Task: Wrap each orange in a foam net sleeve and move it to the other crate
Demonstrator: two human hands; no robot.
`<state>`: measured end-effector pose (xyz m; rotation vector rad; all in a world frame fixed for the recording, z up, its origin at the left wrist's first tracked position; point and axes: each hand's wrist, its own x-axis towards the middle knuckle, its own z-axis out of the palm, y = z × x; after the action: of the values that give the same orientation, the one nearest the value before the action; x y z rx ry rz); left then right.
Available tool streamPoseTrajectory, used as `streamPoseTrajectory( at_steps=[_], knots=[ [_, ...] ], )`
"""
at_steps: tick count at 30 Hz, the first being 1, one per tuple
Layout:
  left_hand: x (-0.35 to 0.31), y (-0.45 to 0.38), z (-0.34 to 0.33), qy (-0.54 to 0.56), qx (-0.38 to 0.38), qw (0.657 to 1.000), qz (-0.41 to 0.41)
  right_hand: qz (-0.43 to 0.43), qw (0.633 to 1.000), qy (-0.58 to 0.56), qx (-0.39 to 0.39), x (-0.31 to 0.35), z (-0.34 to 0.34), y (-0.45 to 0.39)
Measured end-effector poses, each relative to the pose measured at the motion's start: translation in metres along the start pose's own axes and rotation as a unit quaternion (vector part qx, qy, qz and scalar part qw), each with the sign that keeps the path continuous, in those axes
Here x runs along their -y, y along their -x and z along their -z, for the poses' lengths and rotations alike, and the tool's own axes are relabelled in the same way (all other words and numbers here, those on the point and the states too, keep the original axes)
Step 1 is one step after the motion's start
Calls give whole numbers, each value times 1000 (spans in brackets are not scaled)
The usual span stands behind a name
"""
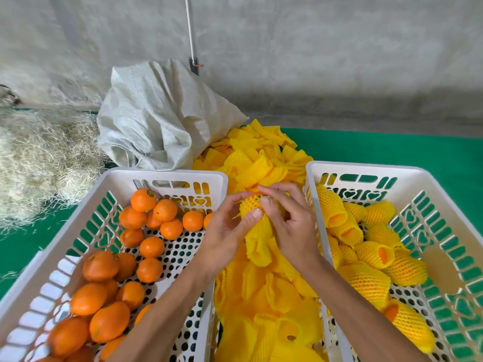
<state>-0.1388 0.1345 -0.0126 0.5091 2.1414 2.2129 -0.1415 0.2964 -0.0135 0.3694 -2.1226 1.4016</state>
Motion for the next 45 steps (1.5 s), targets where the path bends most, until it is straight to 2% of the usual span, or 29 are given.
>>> streamPoseTrajectory(
  at_steps=[3, 8, 12, 16, 22, 24, 27, 31, 37, 42, 45],
  knots=[
    [0, -3, 2, 44, -12, 998, 37, -30, 999, -18, -26, 2, -3, -2],
    [-5, -3, 0, 69, 28, 992, 100, -30, 995, -53, -74, 3, -4, -2],
    [-7, -4, 8, 140, 74, 977, 143, -99, 984, -128, -71, 7, -3, -6],
    [-12, -4, 14, 213, 145, 948, 186, -194, 958, -212, -15, 10, 7, -12],
    [-14, -9, 14, 239, 186, 918, 257, -335, 880, -337, 20, 18, 8, -20],
    [-13, -9, 16, 260, 193, 907, 270, -351, 870, -345, 29, 18, 7, -19],
    [-12, -10, 19, 288, 193, 898, 271, -348, 875, -336, 28, 20, 7, -20],
    [-11, -12, 17, 284, 206, 894, 279, -314, 902, -294, 10, 20, 13, -22],
    [-7, -12, 14, 286, 184, 901, 268, -288, 931, -226, -1, 14, 1, -17],
    [-5, -11, 19, 363, 110, 878, 292, -255, 945, -204, -27, 6, -21, -10],
    [-2, -14, 22, 408, 83, 873, 254, -267, 946, -182, -24, 2, -28, -1]
  ],
)
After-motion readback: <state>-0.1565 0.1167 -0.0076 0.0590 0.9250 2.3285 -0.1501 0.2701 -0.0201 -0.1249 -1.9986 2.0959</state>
